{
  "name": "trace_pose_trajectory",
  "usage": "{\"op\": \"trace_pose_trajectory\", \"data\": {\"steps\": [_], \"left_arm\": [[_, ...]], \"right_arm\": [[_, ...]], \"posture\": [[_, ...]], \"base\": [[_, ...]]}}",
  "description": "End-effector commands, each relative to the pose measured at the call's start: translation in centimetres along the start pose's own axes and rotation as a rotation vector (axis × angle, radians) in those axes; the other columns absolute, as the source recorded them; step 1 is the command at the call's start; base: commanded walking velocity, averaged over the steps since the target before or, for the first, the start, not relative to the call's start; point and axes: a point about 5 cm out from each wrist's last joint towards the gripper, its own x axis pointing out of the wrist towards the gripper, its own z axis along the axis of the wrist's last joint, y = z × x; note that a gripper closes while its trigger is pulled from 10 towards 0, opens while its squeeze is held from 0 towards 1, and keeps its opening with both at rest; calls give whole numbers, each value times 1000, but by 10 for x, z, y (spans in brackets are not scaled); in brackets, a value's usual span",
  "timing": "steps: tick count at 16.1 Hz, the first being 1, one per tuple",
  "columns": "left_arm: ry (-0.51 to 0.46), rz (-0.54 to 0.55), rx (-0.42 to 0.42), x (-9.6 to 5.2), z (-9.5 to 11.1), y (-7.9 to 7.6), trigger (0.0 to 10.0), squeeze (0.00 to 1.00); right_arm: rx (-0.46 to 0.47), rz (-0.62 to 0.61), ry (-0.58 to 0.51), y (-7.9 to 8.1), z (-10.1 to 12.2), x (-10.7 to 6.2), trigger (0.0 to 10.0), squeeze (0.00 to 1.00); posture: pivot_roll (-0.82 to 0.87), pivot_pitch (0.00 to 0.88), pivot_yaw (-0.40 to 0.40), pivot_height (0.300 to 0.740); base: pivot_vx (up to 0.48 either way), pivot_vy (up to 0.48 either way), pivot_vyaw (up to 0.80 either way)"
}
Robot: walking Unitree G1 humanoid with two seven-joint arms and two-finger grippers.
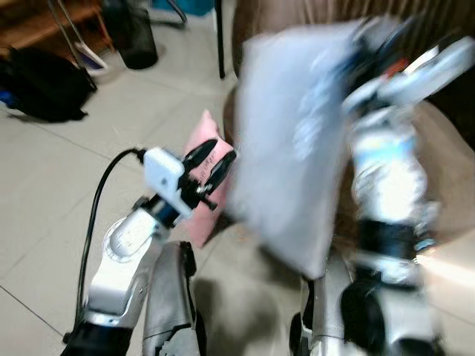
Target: Move the pillow to the sofa from floor
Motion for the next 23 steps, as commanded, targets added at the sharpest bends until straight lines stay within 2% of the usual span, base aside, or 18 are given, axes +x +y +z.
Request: {"op": "trace_pose_trajectory", "data": {"steps": [1,2,3,4,6,8,10,16,20,23], "left_arm": [[47,35,24,2,-2,3,10000,0],[50,63,40,6,1,7,10000,0],[22,84,40,10,6,9,10000,0],[12,104,55,14,10,12,10000,0],[36,199,82,22,14,20,10000,0],[41,201,121,23,16,22,10000,0],[60,230,132,22,13,25,10000,0],[135,217,200,16,-1,20,10000,0],[164,217,223,13,-5,20,10000,0],[165,214,228,13,-5,20,10000,0]], "right_arm": [[-62,-40,-113,-1,27,2,0,0],[-145,-64,-97,1,39,6,5961,0],[-203,-63,-98,5,50,8,10000,0],[-251,-43,-73,6,54,7,10000,0],[-335,-120,18,-13,40,-5,10000,0],[-340,-154,63,-22,24,-18,10000,0],[-338,-203,101,-28,16,-24,10000,0],[-384,-248,129,-35,13,-25,10000,0],[-544,-197,177,-33,-2,-37,10000,0],[-554,-197,194,-33,-7,-43,10000,0]], "posture": [[-28,0,56,469],[-43,0,66,469],[-50,0,69,469],[-50,0,69,469],[-45,0,67,484],[-37,0,68,504],[-37,0,66,524],[-33,0,50,589],[-29,0,44,629],[-27,0,39,654]], "base": [[0,0,0],[0,0,0],[0,0,0],[0,0,0],[0,0,0],[0,0,0],[0,0,0],[0,0,0],[0,0,0],[0,0,0]]}}
